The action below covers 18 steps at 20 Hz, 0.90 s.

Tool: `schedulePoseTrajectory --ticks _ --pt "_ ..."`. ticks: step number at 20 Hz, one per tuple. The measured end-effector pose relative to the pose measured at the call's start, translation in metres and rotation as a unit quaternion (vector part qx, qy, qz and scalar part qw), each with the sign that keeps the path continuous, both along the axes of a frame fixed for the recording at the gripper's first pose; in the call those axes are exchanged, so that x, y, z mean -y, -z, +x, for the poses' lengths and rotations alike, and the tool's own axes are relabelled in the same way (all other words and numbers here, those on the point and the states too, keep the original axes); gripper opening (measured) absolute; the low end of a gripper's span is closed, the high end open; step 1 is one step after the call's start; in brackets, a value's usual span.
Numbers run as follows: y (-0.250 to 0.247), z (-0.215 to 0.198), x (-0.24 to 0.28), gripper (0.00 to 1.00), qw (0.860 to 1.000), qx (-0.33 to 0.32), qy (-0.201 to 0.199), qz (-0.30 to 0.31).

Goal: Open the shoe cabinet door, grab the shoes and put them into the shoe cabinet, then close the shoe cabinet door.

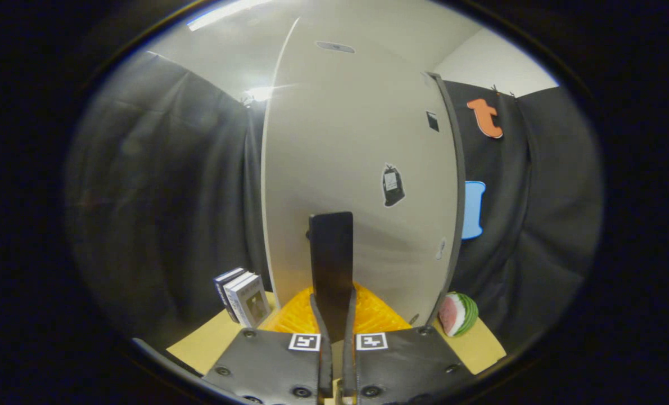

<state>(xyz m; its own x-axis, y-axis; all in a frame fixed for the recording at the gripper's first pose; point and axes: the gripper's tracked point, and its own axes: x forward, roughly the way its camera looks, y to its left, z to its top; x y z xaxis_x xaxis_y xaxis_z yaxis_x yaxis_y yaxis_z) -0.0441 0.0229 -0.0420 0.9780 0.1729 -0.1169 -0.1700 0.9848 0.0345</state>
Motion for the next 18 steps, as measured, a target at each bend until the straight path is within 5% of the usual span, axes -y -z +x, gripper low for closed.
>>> schedulePoseTrajectory --ticks 9,18 --pt "-0.004 -0.032 0.053 0.08 0.998 0.004 0.064 -0.01" --pt "-0.006 -0.051 0.107 0.07 0.999 0.015 0.029 -0.017"
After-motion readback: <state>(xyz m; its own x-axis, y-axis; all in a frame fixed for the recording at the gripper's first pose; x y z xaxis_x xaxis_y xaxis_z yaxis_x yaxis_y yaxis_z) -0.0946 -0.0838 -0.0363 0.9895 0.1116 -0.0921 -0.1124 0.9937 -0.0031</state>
